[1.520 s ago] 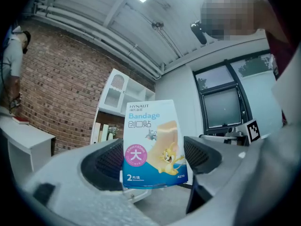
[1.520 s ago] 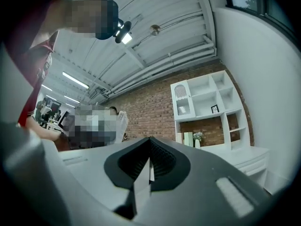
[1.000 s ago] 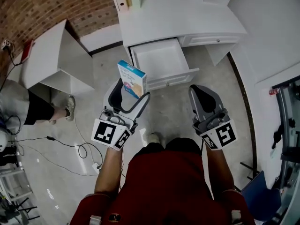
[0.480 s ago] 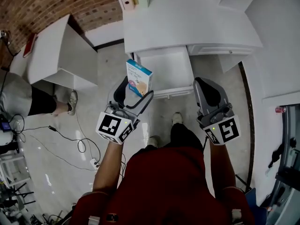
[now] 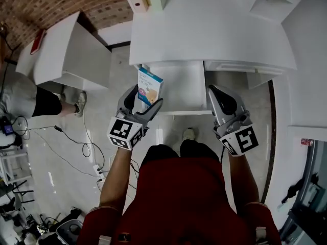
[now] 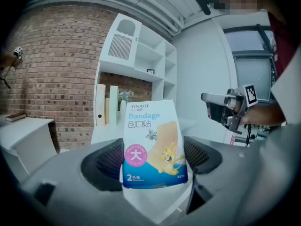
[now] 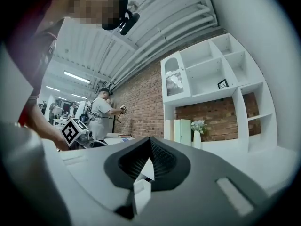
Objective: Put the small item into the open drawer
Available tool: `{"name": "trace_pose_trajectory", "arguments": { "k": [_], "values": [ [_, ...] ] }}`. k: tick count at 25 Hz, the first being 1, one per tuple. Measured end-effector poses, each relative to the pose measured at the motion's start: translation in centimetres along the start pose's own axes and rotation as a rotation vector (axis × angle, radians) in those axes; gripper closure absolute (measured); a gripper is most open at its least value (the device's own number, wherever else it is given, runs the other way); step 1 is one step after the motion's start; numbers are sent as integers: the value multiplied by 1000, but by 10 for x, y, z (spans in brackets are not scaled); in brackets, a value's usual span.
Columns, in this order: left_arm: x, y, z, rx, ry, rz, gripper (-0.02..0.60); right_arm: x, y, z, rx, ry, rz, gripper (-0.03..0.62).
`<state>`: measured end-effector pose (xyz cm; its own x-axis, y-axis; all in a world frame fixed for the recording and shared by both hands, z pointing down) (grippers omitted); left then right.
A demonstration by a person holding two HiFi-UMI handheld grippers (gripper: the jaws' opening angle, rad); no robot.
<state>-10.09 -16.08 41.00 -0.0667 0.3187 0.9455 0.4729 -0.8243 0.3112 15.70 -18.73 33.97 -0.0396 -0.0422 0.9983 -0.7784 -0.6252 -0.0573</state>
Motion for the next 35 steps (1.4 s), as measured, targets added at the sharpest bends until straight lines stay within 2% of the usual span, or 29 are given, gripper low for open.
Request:
{"name": "trace_pose_trajectory", "arguments": {
  "k": [6,12,17,24,35],
  "values": [
    [23,35,-10,12,28,-123,181,15,11,20,-21,28,-30,583],
    [51,69,-32,54,56,-263,181,23,21,31,8,40,-63,582],
    [81,97,-50,74,46,-395,181,36,29,41,33,56,-101,582],
    [124,134,-72,64,56,-565,179,63,32,41,56,83,-163,582],
    [179,187,-103,55,102,-723,179,80,47,52,118,112,-197,582]
  ]
}}
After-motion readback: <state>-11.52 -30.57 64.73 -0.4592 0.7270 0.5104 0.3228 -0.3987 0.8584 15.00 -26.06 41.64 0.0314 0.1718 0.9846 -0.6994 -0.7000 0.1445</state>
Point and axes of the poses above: the fingertips, and each gripper's own axes: y forward along the fingers, z to its right, x out of its underside, the point moved 7 cm from there along -y, backward along the fingers, and after that the axes turned 1 degree about -y, right-handed, at the moved point
